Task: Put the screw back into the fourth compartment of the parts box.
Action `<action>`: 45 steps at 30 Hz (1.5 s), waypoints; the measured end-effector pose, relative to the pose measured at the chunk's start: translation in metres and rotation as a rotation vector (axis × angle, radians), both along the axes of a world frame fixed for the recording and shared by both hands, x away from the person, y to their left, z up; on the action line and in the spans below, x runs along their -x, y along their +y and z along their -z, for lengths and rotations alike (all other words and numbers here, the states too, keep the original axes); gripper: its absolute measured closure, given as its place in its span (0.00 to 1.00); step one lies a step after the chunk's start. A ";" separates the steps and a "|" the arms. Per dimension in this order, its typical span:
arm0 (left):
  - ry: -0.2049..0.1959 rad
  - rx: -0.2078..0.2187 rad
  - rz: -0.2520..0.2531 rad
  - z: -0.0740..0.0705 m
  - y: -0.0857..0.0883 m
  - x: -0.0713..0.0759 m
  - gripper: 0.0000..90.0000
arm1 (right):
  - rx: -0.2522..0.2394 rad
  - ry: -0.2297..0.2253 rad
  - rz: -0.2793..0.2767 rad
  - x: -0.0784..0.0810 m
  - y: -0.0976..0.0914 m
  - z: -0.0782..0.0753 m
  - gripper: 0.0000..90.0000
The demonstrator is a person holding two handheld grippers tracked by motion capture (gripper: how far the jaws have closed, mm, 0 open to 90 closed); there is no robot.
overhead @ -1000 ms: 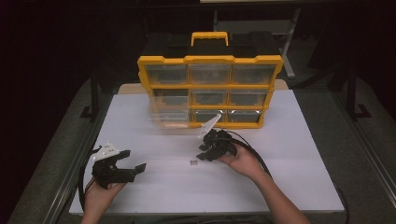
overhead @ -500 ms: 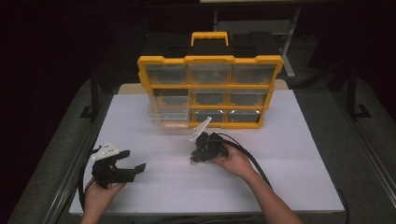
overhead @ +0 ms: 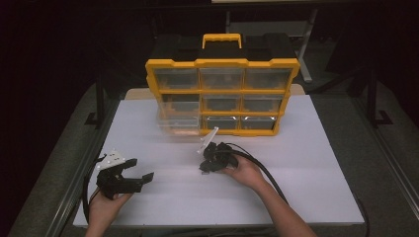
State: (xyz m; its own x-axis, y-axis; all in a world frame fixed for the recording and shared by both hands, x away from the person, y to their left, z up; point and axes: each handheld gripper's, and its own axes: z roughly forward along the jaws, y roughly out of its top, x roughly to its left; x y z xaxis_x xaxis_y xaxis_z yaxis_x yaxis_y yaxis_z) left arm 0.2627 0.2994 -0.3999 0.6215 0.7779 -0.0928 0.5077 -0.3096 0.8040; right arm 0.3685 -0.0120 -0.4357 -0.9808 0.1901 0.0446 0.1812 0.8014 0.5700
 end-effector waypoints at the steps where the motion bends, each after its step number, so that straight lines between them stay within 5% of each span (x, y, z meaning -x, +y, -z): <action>1: 0.000 0.001 0.000 0.000 0.000 0.000 0.17 | -0.003 -0.002 -0.002 0.000 0.000 0.001 0.96; 11: 0.002 0.000 0.000 0.001 0.000 0.000 0.17 | -0.028 0.036 0.006 -0.004 -0.005 0.000 0.97; 25: 0.002 -0.001 -0.004 0.000 0.000 0.000 0.17 | -0.031 0.065 0.055 -0.009 -0.029 -0.023 0.97; 45: 0.004 0.018 -0.017 0.000 0.000 0.000 0.17 | -0.063 0.031 0.105 -0.024 -0.063 -0.097 0.97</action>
